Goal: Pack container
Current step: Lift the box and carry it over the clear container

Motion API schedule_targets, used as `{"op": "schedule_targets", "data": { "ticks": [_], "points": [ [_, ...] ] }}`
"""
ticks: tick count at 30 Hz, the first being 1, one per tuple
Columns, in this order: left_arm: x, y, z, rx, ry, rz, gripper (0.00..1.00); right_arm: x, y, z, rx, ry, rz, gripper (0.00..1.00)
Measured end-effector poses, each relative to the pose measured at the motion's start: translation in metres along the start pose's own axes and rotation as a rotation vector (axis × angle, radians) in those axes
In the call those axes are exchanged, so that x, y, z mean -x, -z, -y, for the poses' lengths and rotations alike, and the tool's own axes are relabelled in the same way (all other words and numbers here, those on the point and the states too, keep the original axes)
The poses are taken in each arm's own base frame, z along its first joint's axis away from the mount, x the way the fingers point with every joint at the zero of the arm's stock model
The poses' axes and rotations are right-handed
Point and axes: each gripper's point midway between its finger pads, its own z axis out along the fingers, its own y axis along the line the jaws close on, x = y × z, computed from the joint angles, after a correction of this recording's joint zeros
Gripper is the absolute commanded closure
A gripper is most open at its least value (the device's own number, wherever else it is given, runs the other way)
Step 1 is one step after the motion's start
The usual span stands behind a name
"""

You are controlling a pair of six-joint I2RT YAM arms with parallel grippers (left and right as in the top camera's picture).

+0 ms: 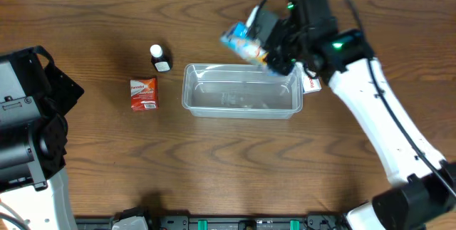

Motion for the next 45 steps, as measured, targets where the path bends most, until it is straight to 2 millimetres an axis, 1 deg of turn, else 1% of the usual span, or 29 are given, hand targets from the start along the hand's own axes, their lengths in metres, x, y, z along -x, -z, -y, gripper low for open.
{"op": "schedule_targets", "data": {
  "ticks": [3, 6, 12, 18, 23, 32, 35, 40, 45],
  "points": [
    [0.0, 0.0, 0.0, 0.0, 0.0, 0.0, 0.02, -0.013, -0.007, -0.016, 0.055, 0.002, -0.064, 0.99],
    [0.0, 0.0, 0.0, 0.0, 0.0, 0.0, 0.02, -0.024, -0.006, -0.025, 0.087, 0.008, -0.114, 0.99],
    [0.0, 0.0, 0.0, 0.0, 0.0, 0.0, 0.02, -0.04, -0.003, -0.029, 0.098, 0.024, -0.183, 0.99],
    [0.0, 0.0, 0.0, 0.0, -0.001, 0.0, 0.02, -0.051, -0.003, -0.034, 0.121, 0.026, -0.23, 0.99],
    [0.0, 0.0, 0.0, 0.0, 0.0, 0.0, 0.02, -0.06, -0.018, -0.036, 0.15, 0.037, -0.267, 0.99],
    [0.0, 0.0, 0.0, 0.0, 0.0, 0.0, 0.02, -0.086, -0.048, -0.044, 0.241, 0.095, -0.364, 0.99],
    [0.0, 0.0, 0.0, 0.0, 0.0, 0.0, 0.02, -0.09, -0.054, -0.045, 0.258, 0.123, -0.374, 0.99],
    [0.0, 0.0, 0.0, 0.0, 0.0, 0.0, 0.02, -0.092, -0.056, -0.046, 0.27, 0.156, -0.375, 0.99],
    [0.0, 0.0, 0.0, 0.0, 0.0, 0.0, 0.02, -0.088, -0.057, -0.051, 0.3, 0.161, -0.348, 0.99]
  ]
}}
